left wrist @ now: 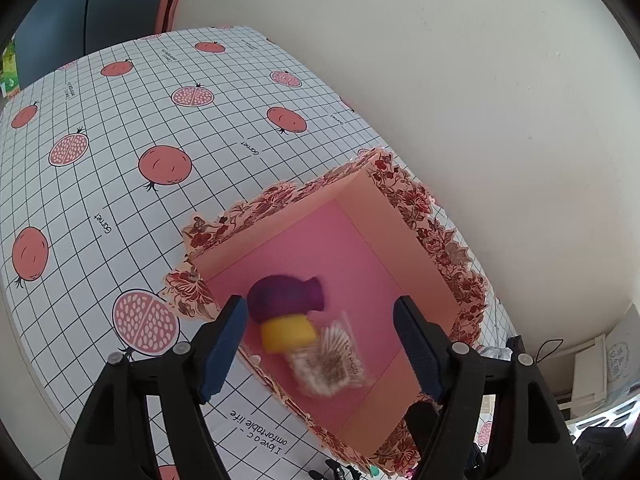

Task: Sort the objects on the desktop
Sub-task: 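Carry the purple toy with the left tool while the right tool carries the swab bag into the box, then open both tools to release the toy and swab bag, then withdraw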

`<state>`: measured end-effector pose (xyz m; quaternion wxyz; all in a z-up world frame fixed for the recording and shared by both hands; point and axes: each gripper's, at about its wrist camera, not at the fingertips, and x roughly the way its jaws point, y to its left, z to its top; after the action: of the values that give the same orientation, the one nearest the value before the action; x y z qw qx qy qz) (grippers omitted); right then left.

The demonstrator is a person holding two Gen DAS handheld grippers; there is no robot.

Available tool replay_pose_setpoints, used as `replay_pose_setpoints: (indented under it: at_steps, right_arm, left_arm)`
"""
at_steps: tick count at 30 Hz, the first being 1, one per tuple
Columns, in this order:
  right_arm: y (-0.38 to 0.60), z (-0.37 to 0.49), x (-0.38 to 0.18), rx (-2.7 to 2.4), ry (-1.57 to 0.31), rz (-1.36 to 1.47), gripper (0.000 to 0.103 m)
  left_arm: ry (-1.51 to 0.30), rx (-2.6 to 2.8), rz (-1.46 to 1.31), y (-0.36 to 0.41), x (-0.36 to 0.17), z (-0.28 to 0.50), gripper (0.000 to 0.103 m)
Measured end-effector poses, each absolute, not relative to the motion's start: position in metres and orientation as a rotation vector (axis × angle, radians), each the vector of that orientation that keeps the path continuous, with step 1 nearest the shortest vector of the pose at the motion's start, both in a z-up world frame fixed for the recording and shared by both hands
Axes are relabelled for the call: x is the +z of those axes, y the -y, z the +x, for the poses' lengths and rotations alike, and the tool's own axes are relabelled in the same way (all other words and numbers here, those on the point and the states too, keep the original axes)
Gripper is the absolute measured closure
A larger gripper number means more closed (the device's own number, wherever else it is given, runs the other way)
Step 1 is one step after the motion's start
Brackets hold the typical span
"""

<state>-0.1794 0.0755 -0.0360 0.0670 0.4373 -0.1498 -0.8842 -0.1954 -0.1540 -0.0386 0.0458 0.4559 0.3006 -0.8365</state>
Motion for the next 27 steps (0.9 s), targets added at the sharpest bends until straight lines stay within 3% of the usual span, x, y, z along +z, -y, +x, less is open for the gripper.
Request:
replay_pose_setpoints:
  at_steps: [12,27]
  right_arm:
    - [-0.082,-0.174,-0.025,-2.686,0.454,1.294,0.04]
    - [-0.115,-0.161,-0.008,-2.725,0.516,1.263,0.021]
  left_arm:
    - [-0.863,-2.553,1.381,0.151,-0.033,-0.193,0.027]
    - [-0.762,-2.591,1.359,0.122,-0.012,-0.182,0.023]
